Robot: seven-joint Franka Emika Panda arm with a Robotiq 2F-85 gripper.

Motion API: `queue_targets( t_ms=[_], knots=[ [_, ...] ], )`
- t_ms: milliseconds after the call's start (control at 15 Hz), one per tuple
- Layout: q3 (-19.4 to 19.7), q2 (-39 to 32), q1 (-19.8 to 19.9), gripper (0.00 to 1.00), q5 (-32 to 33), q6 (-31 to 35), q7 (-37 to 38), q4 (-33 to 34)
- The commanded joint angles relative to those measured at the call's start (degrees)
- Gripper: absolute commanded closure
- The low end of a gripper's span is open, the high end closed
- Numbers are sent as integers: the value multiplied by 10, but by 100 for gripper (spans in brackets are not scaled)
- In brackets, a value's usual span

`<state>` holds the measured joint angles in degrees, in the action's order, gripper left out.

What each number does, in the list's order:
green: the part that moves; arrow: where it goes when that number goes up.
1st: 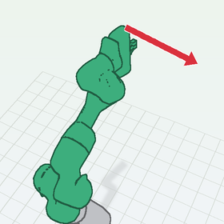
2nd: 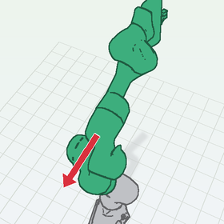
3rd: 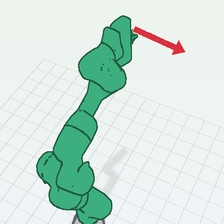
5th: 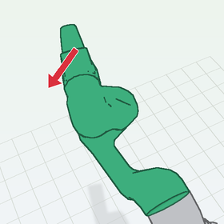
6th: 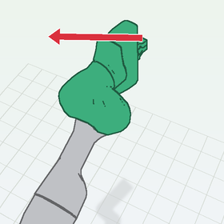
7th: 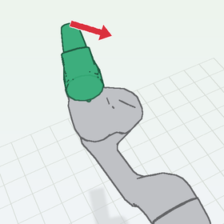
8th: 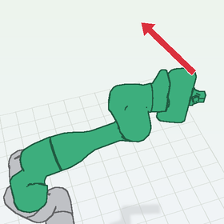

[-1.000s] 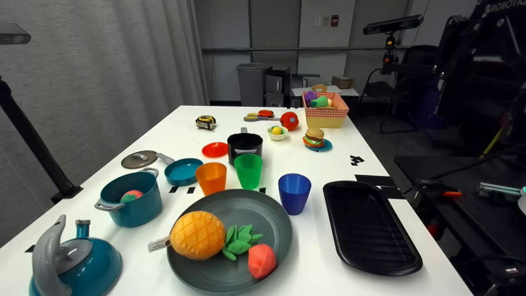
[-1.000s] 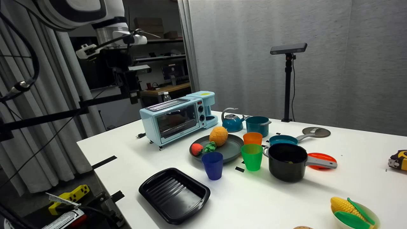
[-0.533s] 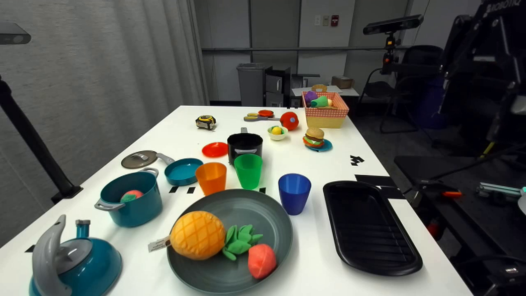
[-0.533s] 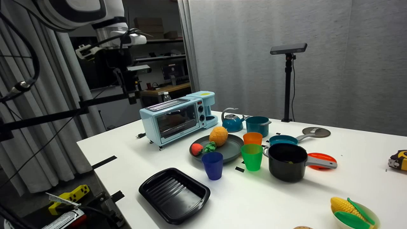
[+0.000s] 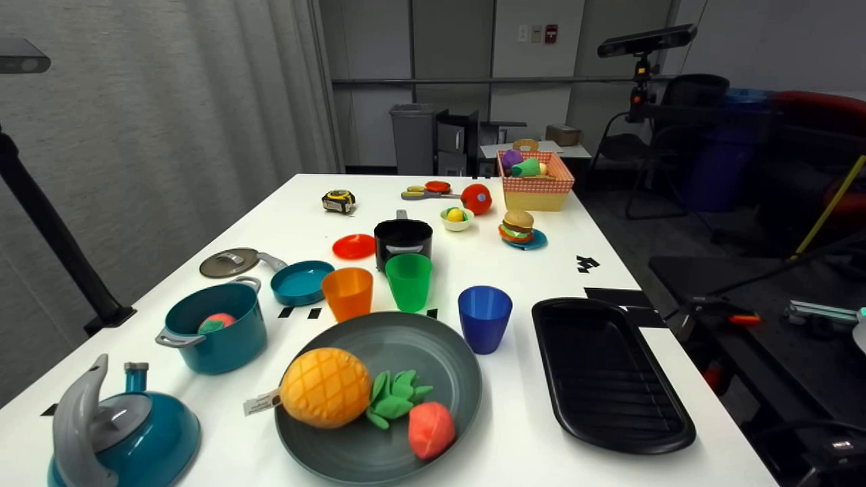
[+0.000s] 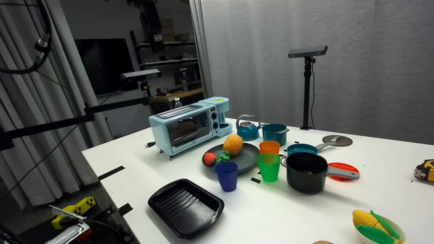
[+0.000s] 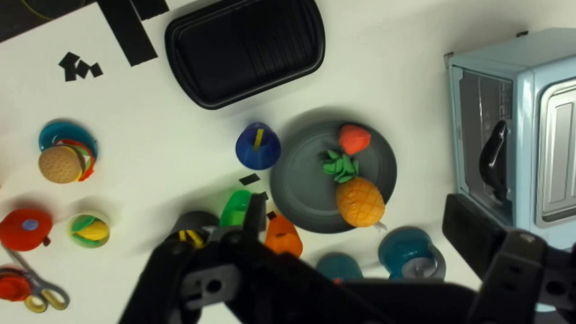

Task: Pour the potato fries from the pot on the counter

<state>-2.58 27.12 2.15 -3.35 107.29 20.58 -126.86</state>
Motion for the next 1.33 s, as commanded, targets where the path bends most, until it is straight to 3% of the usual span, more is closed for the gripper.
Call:
queue_targets(
  t_ms=[0, 200, 733, 800, 1267],
  knots=[
    [3, -6, 10, 0, 5, -24, -7, 26],
    [10, -25, 15, 0, 9, -52, -14, 65],
    [1, -35, 22, 0, 24, -78, 22, 72],
    [10, -77, 32, 0, 31, -44, 25, 76],
    [55, -191, 70, 0, 75, -27, 37, 118]
  ],
)
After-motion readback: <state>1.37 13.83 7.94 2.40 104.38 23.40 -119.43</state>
